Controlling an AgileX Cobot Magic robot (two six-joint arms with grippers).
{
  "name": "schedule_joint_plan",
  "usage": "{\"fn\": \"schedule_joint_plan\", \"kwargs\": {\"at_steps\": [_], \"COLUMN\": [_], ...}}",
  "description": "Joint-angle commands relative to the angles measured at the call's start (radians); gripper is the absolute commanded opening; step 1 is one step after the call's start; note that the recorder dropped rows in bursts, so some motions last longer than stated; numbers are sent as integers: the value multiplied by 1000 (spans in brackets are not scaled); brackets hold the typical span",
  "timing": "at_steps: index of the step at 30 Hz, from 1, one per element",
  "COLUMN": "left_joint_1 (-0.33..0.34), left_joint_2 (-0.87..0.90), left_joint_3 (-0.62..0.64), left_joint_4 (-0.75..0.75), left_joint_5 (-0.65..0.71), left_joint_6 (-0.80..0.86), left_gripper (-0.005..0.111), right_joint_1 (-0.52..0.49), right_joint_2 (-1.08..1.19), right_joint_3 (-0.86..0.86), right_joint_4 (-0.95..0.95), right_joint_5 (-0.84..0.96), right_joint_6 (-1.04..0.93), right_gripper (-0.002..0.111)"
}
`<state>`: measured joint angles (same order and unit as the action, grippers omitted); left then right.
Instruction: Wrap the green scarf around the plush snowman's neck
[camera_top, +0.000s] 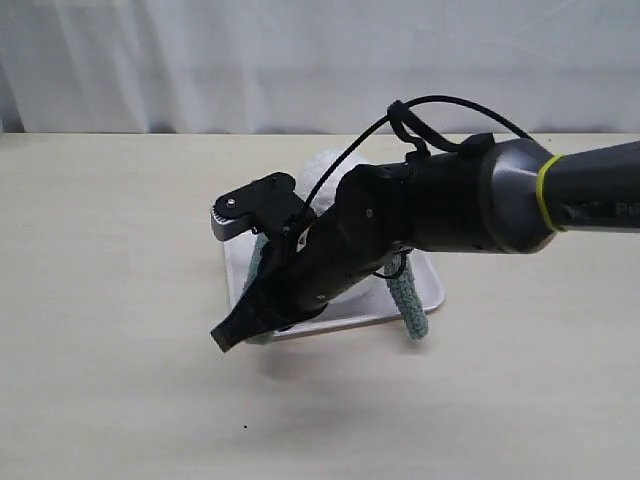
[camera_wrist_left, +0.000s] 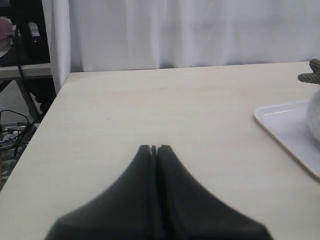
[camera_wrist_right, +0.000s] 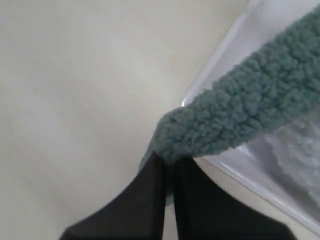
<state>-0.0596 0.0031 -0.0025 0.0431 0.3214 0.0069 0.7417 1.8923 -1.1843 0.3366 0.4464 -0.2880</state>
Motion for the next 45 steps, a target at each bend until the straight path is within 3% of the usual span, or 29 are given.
{"fn": "schedule_joint_plan", "kwargs": {"at_steps": [1,23,45], "left_joint_1": [0,0,0], "left_joint_2": [-3,-3,-3], "left_joint_3": [3,3,3], "left_joint_4": [-2,-2,-2], "left_joint_5": [-13,-13,-13], "left_joint_6": [-2,-2,-2], "left_gripper": [0,0,0], "right_joint_1": [-7,-7,-7], "right_joint_2": [-23,-90,-90], "right_joint_3": [-1,13,88], "right_joint_4": [-144,-666,-704], "right_joint_5": [111,309,227], "right_joint_6": [53,116,128], "right_gripper": [4,4,4]}}
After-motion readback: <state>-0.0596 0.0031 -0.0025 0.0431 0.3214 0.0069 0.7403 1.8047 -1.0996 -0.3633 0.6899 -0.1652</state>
